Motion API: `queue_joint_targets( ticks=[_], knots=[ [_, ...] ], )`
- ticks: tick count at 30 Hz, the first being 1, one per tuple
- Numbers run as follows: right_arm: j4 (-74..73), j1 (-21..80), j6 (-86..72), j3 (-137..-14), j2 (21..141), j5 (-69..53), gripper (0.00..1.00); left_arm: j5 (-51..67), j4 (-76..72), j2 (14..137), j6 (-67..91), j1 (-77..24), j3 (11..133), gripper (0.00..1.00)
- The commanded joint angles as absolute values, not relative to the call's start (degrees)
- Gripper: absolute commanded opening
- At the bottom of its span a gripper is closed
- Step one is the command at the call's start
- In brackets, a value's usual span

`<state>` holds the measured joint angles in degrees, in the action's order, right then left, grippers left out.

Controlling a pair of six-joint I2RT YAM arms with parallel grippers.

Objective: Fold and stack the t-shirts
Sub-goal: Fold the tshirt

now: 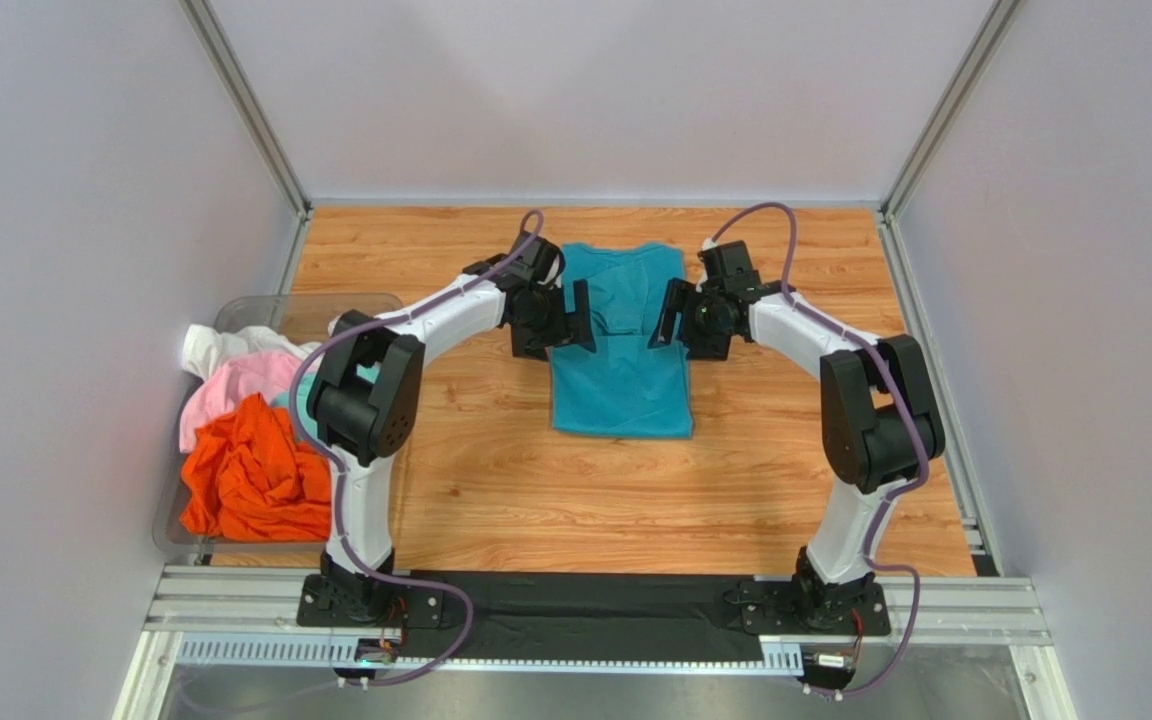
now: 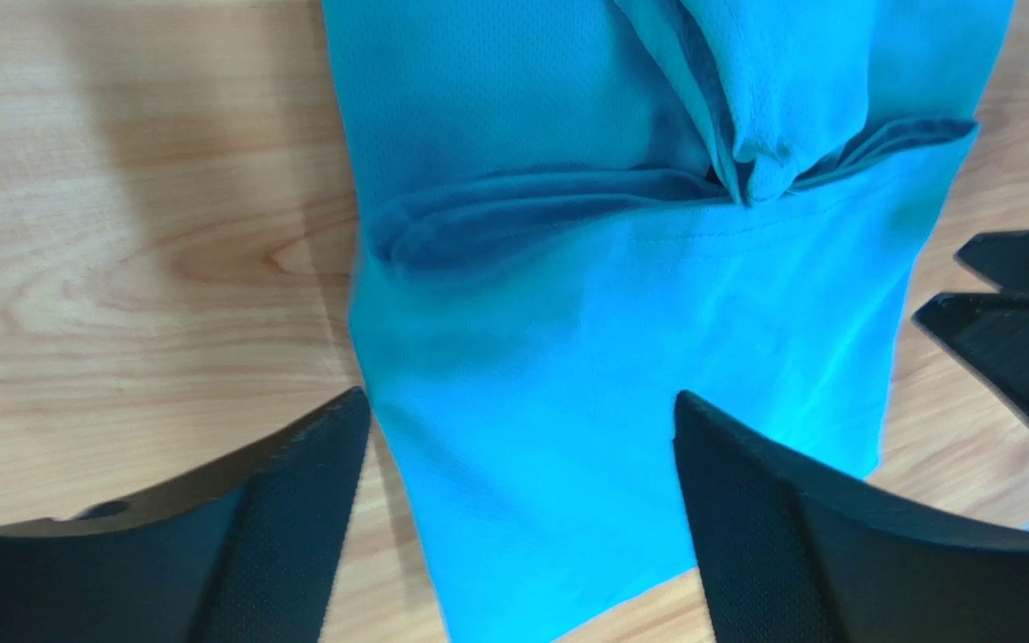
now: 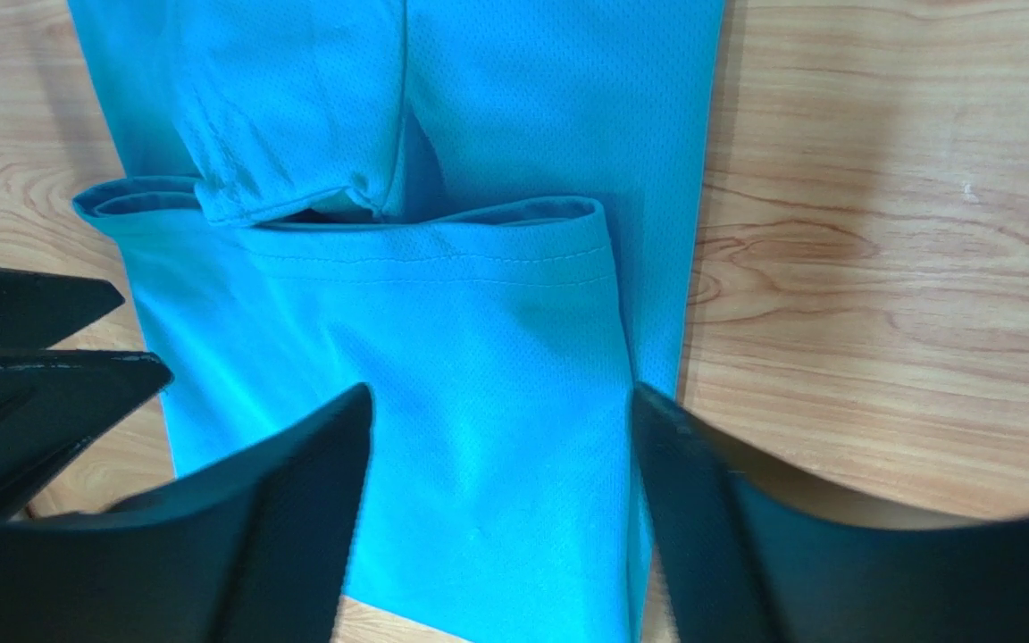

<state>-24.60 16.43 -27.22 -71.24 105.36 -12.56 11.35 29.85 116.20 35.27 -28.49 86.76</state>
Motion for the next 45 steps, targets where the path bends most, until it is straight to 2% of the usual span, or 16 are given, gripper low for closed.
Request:
queue_joint_targets(
  ticks=[1,2,3,18,25,31,40,42,45],
  knots=[
    [-24.61,16.26,-26.63,-72.34,101.43,-12.83,0.75,11.78,30.58,111.37,35.42,-28.3,87.9,1.0],
    [-24.96,16.35,-26.63,-71.72,100.64,-12.83,0.81,11.86,30.59,110.66,35.68,-28.3,87.46,1.0],
    [-25.22,16.52,-26.46,-71.28,99.07,-12.75,1.0,11.87,30.67,109.87,35.94,-28.3,86.93,1.0],
    [-27.78,22.32,-27.24,-57.49,80.34,-13.8,1.0,11.16,31.38,87.56,37.44,-29.62,67.77,1.0],
    [-27.68,24.34,-31.63,-47.21,73.66,-11.87,1.0,12.04,29.8,84.37,39.81,-32.78,59.34,1.0],
    [-28.39,24.35,-34.89,-44.3,71.8,-9.41,1.0,13.97,25.93,86.83,41.4,-33.31,56.16,1.0],
    [-28.56,24.35,-35.42,-45.44,76.45,-9.49,1.0,14.24,24.17,95.62,41.57,-33.31,59.41,0.83],
    [-28.48,24.35,-35.25,-45.96,77.43,-9.41,1.0,14.15,24.17,97.72,41.57,-33.31,60.46,0.75],
    [-28.04,24.26,-34.81,-46.67,79.62,-9.14,1.0,13.98,23.47,99.75,41.92,-33.31,60.99,0.72]
  ],
)
